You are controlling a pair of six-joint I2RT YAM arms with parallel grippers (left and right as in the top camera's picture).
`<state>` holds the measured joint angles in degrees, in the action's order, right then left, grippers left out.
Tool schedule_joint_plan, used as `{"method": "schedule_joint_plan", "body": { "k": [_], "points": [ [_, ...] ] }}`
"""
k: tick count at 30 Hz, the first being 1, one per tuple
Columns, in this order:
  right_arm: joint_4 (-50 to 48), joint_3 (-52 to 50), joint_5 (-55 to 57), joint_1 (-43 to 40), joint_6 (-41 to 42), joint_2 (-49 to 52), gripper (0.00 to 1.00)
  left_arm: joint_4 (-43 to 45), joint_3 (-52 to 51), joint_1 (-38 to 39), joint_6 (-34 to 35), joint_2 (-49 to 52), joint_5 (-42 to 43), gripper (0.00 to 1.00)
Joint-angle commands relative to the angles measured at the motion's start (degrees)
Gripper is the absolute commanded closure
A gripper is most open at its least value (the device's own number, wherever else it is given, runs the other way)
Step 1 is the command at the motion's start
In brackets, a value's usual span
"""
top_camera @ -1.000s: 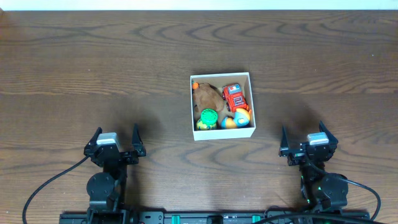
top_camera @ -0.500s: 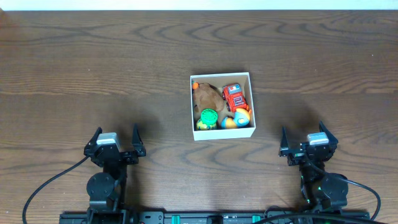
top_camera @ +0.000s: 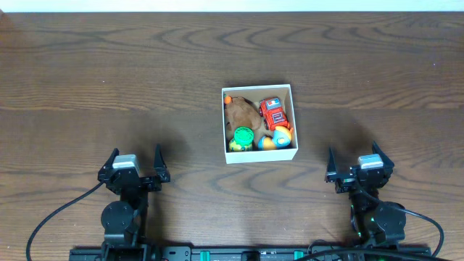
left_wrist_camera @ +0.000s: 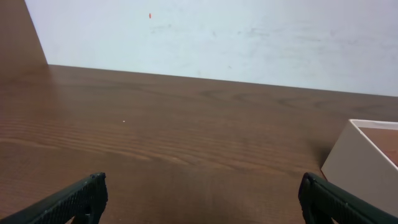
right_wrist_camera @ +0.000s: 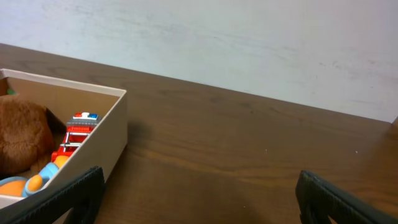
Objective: Pack container
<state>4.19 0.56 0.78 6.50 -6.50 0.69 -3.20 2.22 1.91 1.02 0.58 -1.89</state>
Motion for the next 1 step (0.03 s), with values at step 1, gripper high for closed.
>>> {"method": "schedule_joint_plan", "body": {
  "k": [1],
  "points": [
    [0.1,-0.2,-0.6,-0.7,-0.4,-0.4,0.01,-0.7,-2.0,-0.3,-1.2,-0.3,-0.1,0.02]
  ]
}}
